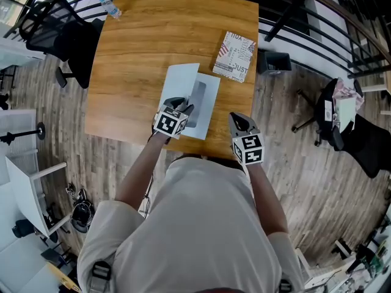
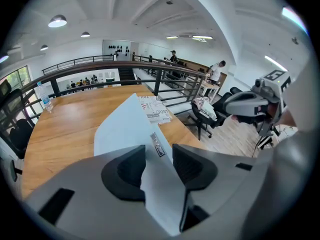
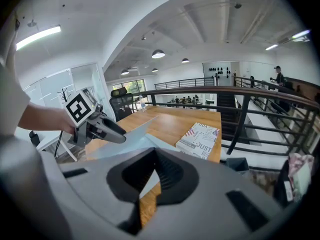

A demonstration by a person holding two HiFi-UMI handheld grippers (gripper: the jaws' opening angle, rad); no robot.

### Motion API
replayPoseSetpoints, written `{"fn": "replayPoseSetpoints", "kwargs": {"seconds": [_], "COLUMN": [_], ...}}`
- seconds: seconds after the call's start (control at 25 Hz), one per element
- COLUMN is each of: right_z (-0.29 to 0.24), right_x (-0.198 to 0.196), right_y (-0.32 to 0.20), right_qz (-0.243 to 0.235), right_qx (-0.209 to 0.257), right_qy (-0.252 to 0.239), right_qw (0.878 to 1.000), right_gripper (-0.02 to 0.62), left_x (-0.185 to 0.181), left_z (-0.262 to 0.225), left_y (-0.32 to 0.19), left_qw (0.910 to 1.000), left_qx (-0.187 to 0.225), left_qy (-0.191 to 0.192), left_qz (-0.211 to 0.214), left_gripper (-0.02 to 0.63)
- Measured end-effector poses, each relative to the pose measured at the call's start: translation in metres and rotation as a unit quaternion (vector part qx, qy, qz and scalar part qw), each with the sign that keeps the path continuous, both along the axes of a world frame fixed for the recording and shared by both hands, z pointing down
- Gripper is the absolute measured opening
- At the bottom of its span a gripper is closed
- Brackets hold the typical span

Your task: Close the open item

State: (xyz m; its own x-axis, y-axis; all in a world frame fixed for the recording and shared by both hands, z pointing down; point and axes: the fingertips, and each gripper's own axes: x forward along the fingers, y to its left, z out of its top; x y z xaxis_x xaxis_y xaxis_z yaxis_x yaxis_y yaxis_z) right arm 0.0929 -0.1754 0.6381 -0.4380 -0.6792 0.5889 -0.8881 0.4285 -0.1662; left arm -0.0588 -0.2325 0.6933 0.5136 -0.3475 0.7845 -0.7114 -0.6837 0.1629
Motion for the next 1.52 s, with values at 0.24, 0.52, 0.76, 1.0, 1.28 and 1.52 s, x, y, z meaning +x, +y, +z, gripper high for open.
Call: {"fn": "replayPoseSetpoints", "kwargs": {"seconds": [0.24, 0.52, 0.76, 1.0, 1.28, 1.52], "right_z": [0.007, 0.014, 0.023, 0.030, 0.040, 0.051], "right_x": [0.007, 0.021, 0.028, 0.035, 0.042, 0.046], "right_y": [0.001, 0.004, 0.007, 0.009, 0.014, 0.018], "right_qz": [0.008, 0.022, 0.029, 0.036, 0.044, 0.047], "right_qx": [-0.008, -0.019, -0.030, -0.041, -0.055, -0.067], "right_qy": [-0.001, -0.002, -0.002, -0.004, -0.008, -0.011], "right_qw": [1.000, 1.000, 0.999, 0.999, 0.997, 0.997], "right_gripper": [0.003, 0.003, 0.003, 0.002, 0.003, 0.002], "left_x": [0.019, 0.039, 0.053, 0.065, 0.075, 0.082], "left_z": [0.016, 0.041, 0.060, 0.085, 0.106, 0.123], "left_y": [0.003, 0.013, 0.014, 0.015, 0.019, 0.021], "left_qw": [0.9998, 0.9989, 0.9980, 0.9972, 0.9956, 0.9940], "left_qx": [-0.014, -0.038, -0.050, -0.052, -0.063, -0.076], "left_qy": [0.001, -0.006, -0.016, -0.030, -0.050, -0.059], "left_qz": [0.010, 0.026, 0.036, 0.044, 0.048, 0.052], "left_gripper": [0.172, 0.164, 0.164, 0.164, 0.164, 0.164]}}
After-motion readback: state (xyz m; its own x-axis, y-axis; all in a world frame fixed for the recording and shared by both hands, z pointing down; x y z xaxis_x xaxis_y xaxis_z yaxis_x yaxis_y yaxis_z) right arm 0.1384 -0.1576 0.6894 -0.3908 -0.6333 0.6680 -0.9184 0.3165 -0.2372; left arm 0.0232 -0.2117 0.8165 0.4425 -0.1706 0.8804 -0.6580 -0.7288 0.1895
